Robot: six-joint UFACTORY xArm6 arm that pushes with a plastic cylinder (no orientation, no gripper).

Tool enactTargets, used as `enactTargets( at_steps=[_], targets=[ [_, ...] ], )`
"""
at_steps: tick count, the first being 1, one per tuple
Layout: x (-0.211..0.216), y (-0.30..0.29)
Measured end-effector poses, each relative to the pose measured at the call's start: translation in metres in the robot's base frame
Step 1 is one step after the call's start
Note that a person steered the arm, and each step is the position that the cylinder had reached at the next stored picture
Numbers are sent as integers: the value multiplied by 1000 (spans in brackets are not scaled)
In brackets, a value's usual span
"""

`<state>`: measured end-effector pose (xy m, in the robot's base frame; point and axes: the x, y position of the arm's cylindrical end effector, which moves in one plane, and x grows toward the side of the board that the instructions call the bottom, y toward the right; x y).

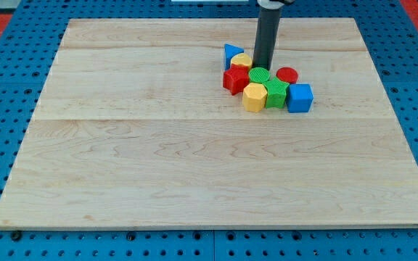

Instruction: Move the blue triangle to the center left of the board

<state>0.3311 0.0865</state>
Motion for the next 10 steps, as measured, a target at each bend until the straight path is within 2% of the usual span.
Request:
enactTargets(
  at_steps=[1, 3, 5, 6, 7, 8, 9, 10],
  targets=[
    [0, -1],
    [-44, -13],
    [1, -121],
    [-18, -135],
    [-3, -196],
    [19, -194],
    [18, -120],
    [62, -132]
  ],
)
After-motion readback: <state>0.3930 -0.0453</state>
